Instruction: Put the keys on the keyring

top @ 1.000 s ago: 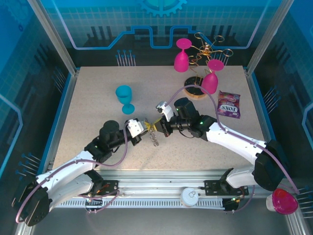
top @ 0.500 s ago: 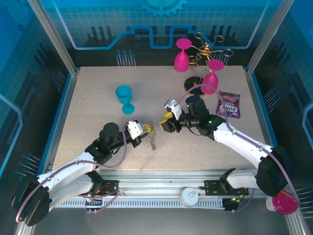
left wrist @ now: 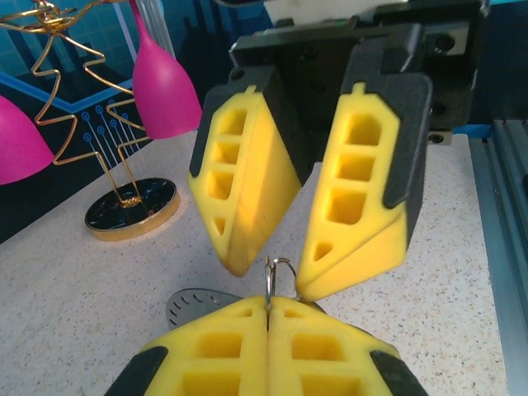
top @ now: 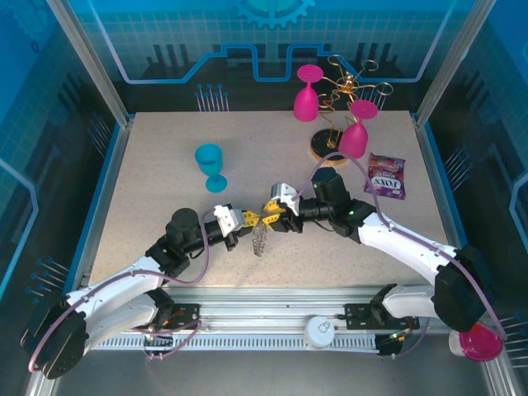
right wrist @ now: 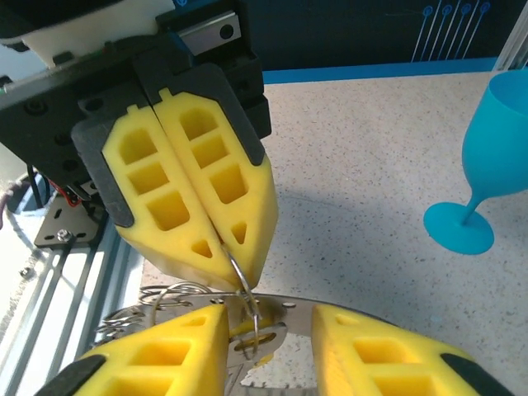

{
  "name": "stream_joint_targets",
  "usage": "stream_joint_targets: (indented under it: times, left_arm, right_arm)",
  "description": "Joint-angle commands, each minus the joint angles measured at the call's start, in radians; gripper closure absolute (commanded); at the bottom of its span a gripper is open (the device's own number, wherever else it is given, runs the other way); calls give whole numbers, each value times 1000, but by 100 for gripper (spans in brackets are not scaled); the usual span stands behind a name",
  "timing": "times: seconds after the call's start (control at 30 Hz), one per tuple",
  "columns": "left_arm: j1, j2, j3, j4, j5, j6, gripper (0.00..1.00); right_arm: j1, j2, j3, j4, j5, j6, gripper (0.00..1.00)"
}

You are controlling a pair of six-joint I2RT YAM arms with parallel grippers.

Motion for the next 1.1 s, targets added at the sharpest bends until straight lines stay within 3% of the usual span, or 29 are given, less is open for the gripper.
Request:
stream_joint_targets:
  times: [0.0, 0.27, 0.4, 0.43, 0.57, 0.7, 0.9, 1.07]
  left_arm:
    - [8, 6, -9, 84, 43, -36, 100]
    - [9, 37, -6, 137, 42, -69, 100]
    - [10, 58, 11, 123, 20, -78, 100]
    - [9, 57, 20, 93, 8, -72, 95]
    - [9, 45, 101, -144, -32, 4, 89]
    - [9, 37, 144, -258, -63, 47, 84]
    - [10, 56, 182, -339, -44, 74, 84]
    - [10, 81, 217, -387, -32, 89, 84]
  right_arm:
    - [12, 13, -2, 65, -37, -14, 75]
    - [11, 22, -12, 111, -90, -7, 99]
    - [9, 13, 3, 66, -98, -36, 100]
    - [9, 11, 14, 36, -92, -55, 100]
    - [16, 7, 96, -163, -36, -167, 100]
    - [36, 20, 171, -323, 21, -264, 100]
    - [88, 77, 300, -533, 112, -396, 100]
    - [119, 100, 366, -604, 138, -433, 100]
